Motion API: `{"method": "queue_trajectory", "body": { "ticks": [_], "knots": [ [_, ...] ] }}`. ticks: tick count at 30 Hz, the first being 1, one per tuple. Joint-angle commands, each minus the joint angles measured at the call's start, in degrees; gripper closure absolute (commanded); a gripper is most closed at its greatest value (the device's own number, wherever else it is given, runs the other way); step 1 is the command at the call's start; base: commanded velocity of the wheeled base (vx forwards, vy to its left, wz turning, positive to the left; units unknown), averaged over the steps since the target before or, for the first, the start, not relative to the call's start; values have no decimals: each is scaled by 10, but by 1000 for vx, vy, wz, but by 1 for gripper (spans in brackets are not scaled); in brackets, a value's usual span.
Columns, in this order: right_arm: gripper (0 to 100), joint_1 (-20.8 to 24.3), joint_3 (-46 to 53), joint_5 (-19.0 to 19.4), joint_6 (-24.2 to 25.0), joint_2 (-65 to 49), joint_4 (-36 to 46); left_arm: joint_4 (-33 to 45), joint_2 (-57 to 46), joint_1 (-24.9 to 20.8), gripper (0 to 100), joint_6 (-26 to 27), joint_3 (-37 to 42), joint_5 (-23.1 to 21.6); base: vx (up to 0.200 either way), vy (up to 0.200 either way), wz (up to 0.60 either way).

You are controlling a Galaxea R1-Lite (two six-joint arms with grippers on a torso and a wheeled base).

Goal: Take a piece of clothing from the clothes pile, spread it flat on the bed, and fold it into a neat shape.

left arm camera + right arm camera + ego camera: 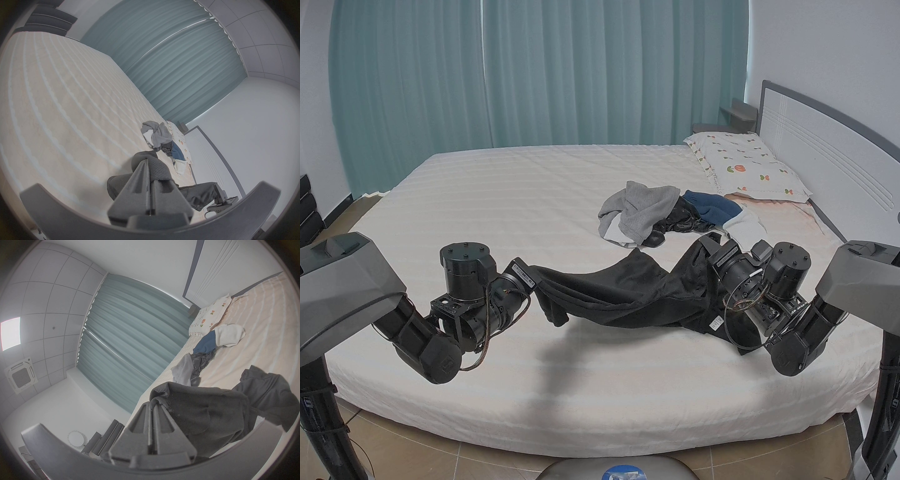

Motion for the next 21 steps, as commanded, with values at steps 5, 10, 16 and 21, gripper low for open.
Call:
{"method": "queue_trajectory", "body": {
  "ticks": [5, 10, 16, 21],
  "knots": [
    [100, 3, 2, 0, 0, -9, -8, -1, -3, 2, 100, 0, 7, 1, 0, 200, 0],
    [100, 1, -1, 0, -1, -2, -8, -1, -16, 7, 100, 1, 11, -1, 0, 200, 0],
    [100, 2, 0, -2, -1, -5, -8, 0, -17, 10, 100, 0, 12, -2, 0, 200, 0],
    [100, 0, 0, -1, -1, -5, -8, 0, -19, 11, 100, 1, 12, -1, 0, 200, 0]
  ]
}}
